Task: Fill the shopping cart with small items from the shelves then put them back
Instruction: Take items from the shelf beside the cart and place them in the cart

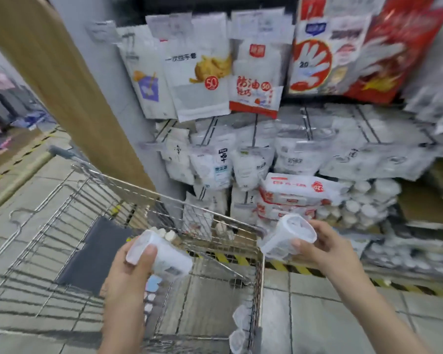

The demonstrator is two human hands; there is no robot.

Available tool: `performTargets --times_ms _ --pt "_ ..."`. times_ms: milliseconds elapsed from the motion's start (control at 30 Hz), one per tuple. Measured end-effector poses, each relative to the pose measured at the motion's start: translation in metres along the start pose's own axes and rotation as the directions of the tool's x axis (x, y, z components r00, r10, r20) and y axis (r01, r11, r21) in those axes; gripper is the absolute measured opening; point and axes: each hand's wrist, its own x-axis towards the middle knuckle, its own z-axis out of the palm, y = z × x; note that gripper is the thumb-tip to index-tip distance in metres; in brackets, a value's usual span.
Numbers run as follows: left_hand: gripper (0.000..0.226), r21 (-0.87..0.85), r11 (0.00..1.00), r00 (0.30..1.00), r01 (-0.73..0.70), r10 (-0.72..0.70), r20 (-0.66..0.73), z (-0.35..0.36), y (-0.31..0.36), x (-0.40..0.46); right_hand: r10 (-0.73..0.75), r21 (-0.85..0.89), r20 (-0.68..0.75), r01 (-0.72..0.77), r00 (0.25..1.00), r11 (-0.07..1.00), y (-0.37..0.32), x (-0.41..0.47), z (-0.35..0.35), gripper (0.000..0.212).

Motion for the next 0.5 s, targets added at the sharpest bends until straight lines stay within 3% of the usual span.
performTargets --times_ms 100,133,267,467,500 --pt "0.015 -0.046 0.999 0.998 0.008 -0.006 0.055 0.035 0.012 -0.008 -0.042 0.039 -0.074 0.045 0.996 0.998 -0.014 -0.017 -0.035 0.028" --pt "0.018 -0.059 0.998 0.997 0.017 -0.013 0.081 0.047 0.016 -0.013 -0.051 0.05 -0.098 0.056 0.994 0.997 -0.016 -0.022 -0.049 0.029" --pt "0.071 -0.095 0.995 0.985 0.014 0.003 0.175 0.106 0.033 -0.043 -0.071 0.105 -0.197 0.093 0.978 0.99 -0.024 -0.037 -0.118 0.027" --pt "0.086 -0.127 0.992 0.923 -0.026 0.072 0.377 0.218 0.034 -0.103 -0.095 0.113 -0.304 0.135 0.948 0.984 -0.025 -0.062 -0.247 0.03" --pt "0.08 -0.143 0.99 0.911 -0.017 0.074 0.406 0.241 0.031 -0.114 -0.097 0.117 -0.334 0.143 0.938 0.983 -0.023 -0.068 -0.27 0.031"
